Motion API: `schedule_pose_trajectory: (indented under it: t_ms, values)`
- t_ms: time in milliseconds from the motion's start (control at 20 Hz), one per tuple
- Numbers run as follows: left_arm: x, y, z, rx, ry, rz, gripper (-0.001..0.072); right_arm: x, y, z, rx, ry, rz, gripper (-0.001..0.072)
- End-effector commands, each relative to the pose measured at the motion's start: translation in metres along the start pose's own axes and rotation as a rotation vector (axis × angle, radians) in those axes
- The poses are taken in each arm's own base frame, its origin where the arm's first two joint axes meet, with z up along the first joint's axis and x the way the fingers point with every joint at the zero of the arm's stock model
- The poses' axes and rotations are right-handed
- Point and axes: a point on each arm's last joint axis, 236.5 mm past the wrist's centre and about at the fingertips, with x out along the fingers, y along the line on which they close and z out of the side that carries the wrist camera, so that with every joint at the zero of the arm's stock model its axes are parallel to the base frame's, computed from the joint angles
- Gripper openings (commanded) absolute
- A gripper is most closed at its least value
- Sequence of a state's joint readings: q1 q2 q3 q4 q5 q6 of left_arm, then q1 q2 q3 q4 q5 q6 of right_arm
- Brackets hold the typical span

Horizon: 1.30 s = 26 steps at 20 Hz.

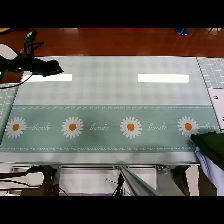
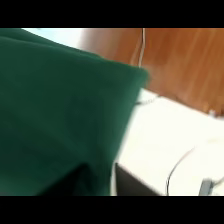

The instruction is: Fold the shirts.

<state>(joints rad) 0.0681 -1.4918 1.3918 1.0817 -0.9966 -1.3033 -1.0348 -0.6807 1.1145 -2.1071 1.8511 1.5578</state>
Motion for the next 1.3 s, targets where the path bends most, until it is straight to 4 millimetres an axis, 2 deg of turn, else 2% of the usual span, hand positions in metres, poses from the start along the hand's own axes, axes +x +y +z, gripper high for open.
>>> schedule_pose_trajectory:
  t_ms: [0, 100, 150, 200, 250, 300, 350, 400, 450, 550, 650, 700, 750, 800, 850, 1000, 1100, 1150, 1250]
  values:
    - [0.000, 0.002, 0.005, 0.017, -0.020, 0.007, 0.0327, 0.022, -0.004, -0.016, 0.040, 0.088, -0.012, 0.0375]
    - [0.000, 0.002, 0.005, 0.017, -0.019, 0.006, 0.0327, 0.029, -0.001, -0.014, 0.021, 0.085, -0.013, 0.0442]
    - [0.000, 0.001, 0.004, 0.017, -0.016, 0.005, 0.0328, 0.030, 0.005, -0.005, 0.006, 0.050, 0.011, 0.0441]
    - [0.000, 0.001, 0.002, 0.024, -0.006, 0.002, 0.0329, 0.030, 0.014, 0.006, -0.025, 0.003, 0.051, 0.0441]
    - [-0.001, -0.001, -0.002, 0.040, 0.011, -0.003, 0.0333, 0.028, 0.033, 0.019, -0.058, -0.058, 0.129, 0.0441]
    - [-0.002, -0.003, -0.008, 0.040, 0.035, -0.012, 0.0465, 0.022, 0.056, 0.033, -0.095, -0.124, 0.228, 0.0440]
    - [-0.003, -0.006, -0.014, 0.041, 0.059, -0.020, 0.0556, 0.010, 0.087, 0.046, -0.140, -0.197, 0.356, 0.0440]
    - [-0.006, -0.008, -0.019, 0.044, 0.080, -0.027, 0.0597, -0.006, 0.117, 0.056, -0.191, -0.269, 0.474, 0.0440]
    - [-0.010, -0.013, -0.024, 0.051, 0.102, -0.037, 0.0595, -0.029, 0.150, 0.063, -0.248, -0.345, 0.602, 0.0440]
    - [-0.023, -0.023, -0.024, 0.100, 0.109, -0.044, 0.0576, -0.086, 0.210, 0.066, -0.346, -0.480, 0.845, 0.0442]
    - [-0.045, -0.032, -0.016, 0.165, 0.074, 0.016, 0.0575, -0.140, 0.255, 0.054, -0.431, -0.579, 1.032, 0.0442]
    - [-0.058, -0.036, -0.012, 0.199, 0.053, 0.064, 0.0575, -0.159, 0.272, 0.044, -0.477, -0.606, 1.089, 0.0444]
    - [-0.070, -0.041, -0.010, 0.230, 0.033, 0.102, 0.0580, -0.171, 0.289, 0.031, -0.525, -0.607, 1.124, 0.0540]
    - [-0.081, -0.050, -0.010, 0.264, 0.019, 0.126, 0.0655, -0.175, 0.305, 0.016, -0.579, -0.580, 1.138, 0.0604]
    - [-0.088, -0.060, -0.013, 0.281, 0.017, 0.131, 0.0716, -0.175, 0.323, -0.004, -0.679, -0.554, 1.135, 0.0607]
    - [-0.092, -0.091, -0.041, 0.358, 0.102, 0.102, 0.0715, -0.161, 0.366, -0.056, -0.950, -0.516, 1.035, 0.0615]
    - [-0.090, -0.088, -0.057, 0.389, 0.165, 0.181, 0.0715, -0.148, 0.383, -0.075, -1.066, -0.528, 0.926, 0.0615]
    - [-0.091, -0.085, -0.059, 0.393, 0.172, 0.228, 0.0715, -0.143, 0.389, -0.081, -1.091, -0.530, 0.891, 0.0615]
    - [-0.089, -0.091, -0.061, 0.403, 0.173, 0.233, 0.0711, -0.140, 0.396, -0.092, -1.111, -0.510, 0.878, 0.0615]
